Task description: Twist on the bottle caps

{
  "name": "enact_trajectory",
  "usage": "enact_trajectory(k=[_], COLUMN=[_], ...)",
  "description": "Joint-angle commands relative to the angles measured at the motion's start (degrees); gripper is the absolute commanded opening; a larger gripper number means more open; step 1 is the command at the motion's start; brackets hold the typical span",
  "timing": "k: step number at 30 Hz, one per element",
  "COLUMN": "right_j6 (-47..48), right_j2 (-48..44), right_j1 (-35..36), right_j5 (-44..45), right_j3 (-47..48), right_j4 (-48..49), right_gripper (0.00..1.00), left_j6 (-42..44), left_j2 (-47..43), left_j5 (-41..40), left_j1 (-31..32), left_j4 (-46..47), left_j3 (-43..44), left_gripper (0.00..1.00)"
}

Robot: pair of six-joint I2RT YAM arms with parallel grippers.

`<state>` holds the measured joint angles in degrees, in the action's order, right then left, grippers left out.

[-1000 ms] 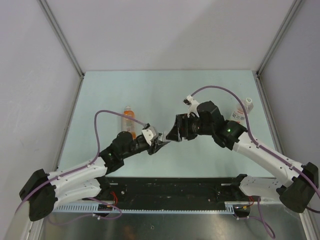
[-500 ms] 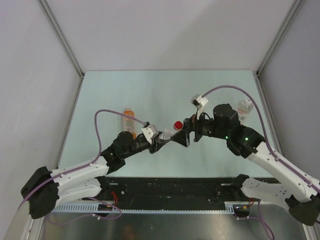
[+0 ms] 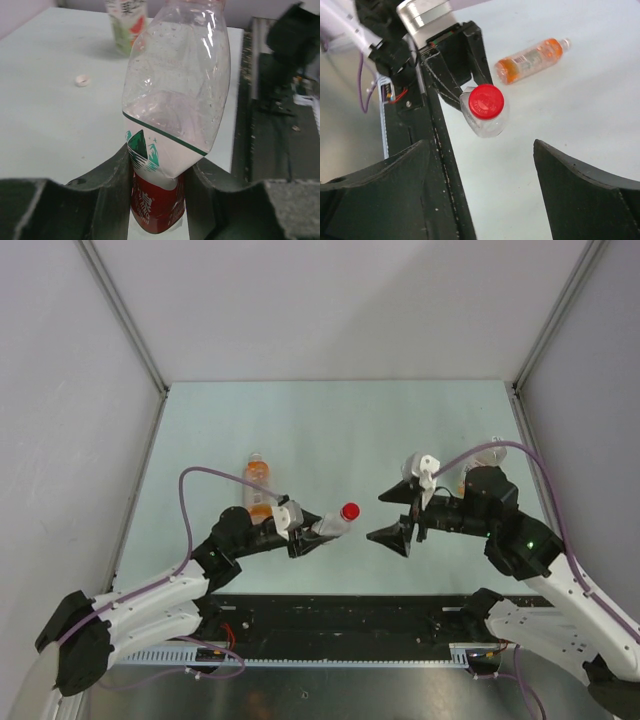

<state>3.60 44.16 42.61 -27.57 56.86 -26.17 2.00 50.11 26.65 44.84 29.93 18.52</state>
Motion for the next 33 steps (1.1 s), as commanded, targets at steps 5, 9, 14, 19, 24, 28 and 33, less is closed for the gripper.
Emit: enact_trajectory(k=[5, 9, 14, 19, 24, 28, 33], right_j6=[23.1, 25.3, 26.0, 26.6, 26.1, 26.0, 25.7], right_j2=[-4.5, -3.9, -2.3, 0.3, 2.6, 2.5, 1.7], right_j1=[-0.3, 0.5, 2.0, 4.1, 5.7, 6.6, 7.5], right_j5=[-19.1, -18.7, -17.9, -16.4, -15.6, -15.6, -16.4], right_j3=[-5.3, -5.4, -5.4, -5.4, -5.1, -5.1, -5.0], right_j4=[5.4, 7.3, 9.1, 9.7, 10.9, 11.1, 11.6], right_gripper=[0.85, 0.82, 0.74, 0.68, 0.66, 0.65, 0.64], left_j6=[3.2, 3.5, 3.3, 3.3, 3.4, 3.7, 3.8], left_j2=[-0.6, -0.3, -0.2, -0.1, 0.3, 0.6, 1.1], left_j5=[16.5, 18.2, 18.7, 18.8, 18.1, 18.3, 18.0], left_j1=[-1.1, -1.3, -1.3, -1.3, -1.3, -1.3, -1.3], left_j4=[2.9, 2.9, 2.8, 2.7, 2.5, 2.4, 2.3], left_j3=[-0.3, -0.3, -0.3, -0.2, 0.1, 0.3, 0.4], left_gripper=[0.00, 0.00, 0.00, 0.00, 0.00, 0.00, 0.00])
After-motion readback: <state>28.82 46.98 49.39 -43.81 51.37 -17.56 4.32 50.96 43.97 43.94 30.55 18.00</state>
